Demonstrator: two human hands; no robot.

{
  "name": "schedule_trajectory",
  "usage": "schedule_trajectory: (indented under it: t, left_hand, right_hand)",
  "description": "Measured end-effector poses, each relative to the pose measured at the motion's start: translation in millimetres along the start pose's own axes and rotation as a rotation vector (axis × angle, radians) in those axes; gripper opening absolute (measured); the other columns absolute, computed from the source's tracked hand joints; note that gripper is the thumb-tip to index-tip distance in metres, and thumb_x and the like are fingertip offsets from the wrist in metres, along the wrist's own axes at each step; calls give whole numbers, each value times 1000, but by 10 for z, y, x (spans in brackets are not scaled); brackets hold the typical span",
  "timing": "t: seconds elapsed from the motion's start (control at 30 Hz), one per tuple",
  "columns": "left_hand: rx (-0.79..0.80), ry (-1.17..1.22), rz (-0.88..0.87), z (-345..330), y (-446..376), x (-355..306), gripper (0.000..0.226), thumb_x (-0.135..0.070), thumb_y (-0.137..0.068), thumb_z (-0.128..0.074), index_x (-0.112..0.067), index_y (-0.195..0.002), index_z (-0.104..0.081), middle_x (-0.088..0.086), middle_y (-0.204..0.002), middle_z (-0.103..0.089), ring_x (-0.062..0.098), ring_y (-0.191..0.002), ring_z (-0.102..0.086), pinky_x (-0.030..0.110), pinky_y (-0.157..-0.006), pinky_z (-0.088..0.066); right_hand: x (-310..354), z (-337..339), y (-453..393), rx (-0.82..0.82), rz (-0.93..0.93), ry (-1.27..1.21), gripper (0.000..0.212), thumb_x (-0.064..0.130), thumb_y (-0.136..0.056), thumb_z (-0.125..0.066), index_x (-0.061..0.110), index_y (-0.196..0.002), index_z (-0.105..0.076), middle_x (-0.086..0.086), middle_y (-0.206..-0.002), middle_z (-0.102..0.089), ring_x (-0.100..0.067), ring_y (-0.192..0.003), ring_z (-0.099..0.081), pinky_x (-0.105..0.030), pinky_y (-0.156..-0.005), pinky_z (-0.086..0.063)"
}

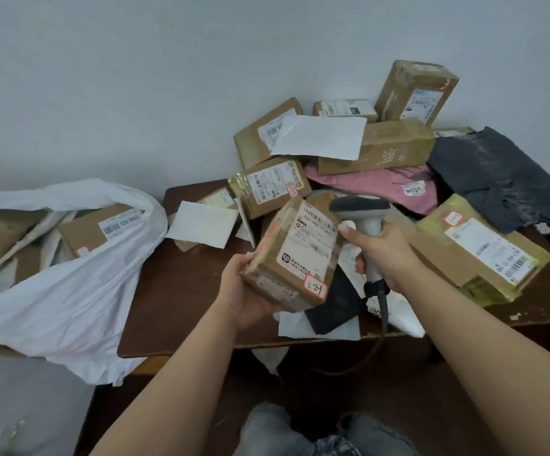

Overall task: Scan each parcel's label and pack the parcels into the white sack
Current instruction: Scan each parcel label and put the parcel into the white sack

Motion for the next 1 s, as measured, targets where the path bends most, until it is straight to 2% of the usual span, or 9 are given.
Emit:
schedule_trajectory:
  t: [0.13,0.23,0.37,0.43,0.53,0.67,0.73,0.87,1.0]
  left_hand:
    - [-103,-133,-107,241,65,-134,38,-24,-100,-37,-15,-134,-53,15,-120,-68,33,-106,-66,47,-74,-58]
    - [-194,-362,-211,391,170,-337,31,-25,-104,-42,-19,-131,-54,8,-113,-72,27,-99,-70,40,-67,-60]
    - [-61,-423,-86,607,372,-487,39,-49,-97,-46,-27,-125,-62,4,-118,-70,25,-110,-65,48,-88,-53]
    - [39,-504,-64,768,462,-559,42,-42,-90,-60,-33,-131,-56,3,-124,-67,25,-113,-63,48,-95,-50]
    - [120,-423,-95,1003,569,-742,54,-22,-87,-65,-28,-138,-49,8,-132,-62,27,-120,-60,42,-90,-53]
    - [-71,-364,-285,1315,711,-1157,63,-9,-83,-71,-17,-140,-44,10,-123,-67,26,-110,-67,36,-84,-58]
    - [-198,-397,-396,1484,771,-1404,51,-9,-86,-68,-19,-133,-52,4,-111,-73,20,-100,-70,34,-81,-59]
    - [-416,-314,-512,1842,854,-1807,74,-15,-81,-77,-25,-145,-42,4,-116,-70,20,-104,-68,44,-101,-48]
    - [-496,-286,-626,2071,927,-2120,75,-13,-75,-83,-18,-141,-48,9,-118,-68,22,-98,-71,35,-82,-59]
  right_hand:
    - [22,-434,-61,60,-11,-28,15,12,-87,-72,3,-85,-61,-11,-66,-61,-16,-40,-49,-24,-40,-43]
    - [20,-712,-79,49,6,-7,16,9,-84,-76,5,-93,-63,-13,-83,-72,-25,-67,-70,-37,-61,-58]
    - [63,-1076,-43,38,41,41,17,9,-82,-77,8,-95,-65,-9,-93,-74,-20,-83,-73,-40,-74,-60]
    - [117,-1274,-15,57,58,64,16,9,-82,-77,7,-92,-65,-11,-92,-74,-20,-81,-73,-40,-73,-60]
    - [258,-1583,36,86,72,103,29,13,-83,-78,-1,-103,-63,-13,-86,-74,-20,-66,-72,-36,-62,-60]
    - [595,-1998,146,100,126,132,33,19,-89,-72,-8,-105,-62,-22,-81,-68,-20,-45,-57,-31,-47,-52]
    - [784,-2178,209,123,120,122,30,20,-91,-68,-6,-105,-61,-19,-79,-68,-12,-36,-47,-23,-38,-44]
    - [1115,-2512,386,260,75,75,19,24,-93,-67,8,-98,-58,-6,-61,-60,-10,-39,-45,-22,-40,-42]
    - [1341,-2777,544,371,82,57,20,24,-91,-69,11,-91,-53,-3,-55,-50,-11,-41,-40,-22,-41,-38]
Point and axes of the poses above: each hand's wrist, its own y-axis away from the middle knuckle, its own z-axis out of the back of the hand, x = y × z, the point moved 5 cm from there along -y, towards the middle knuckle
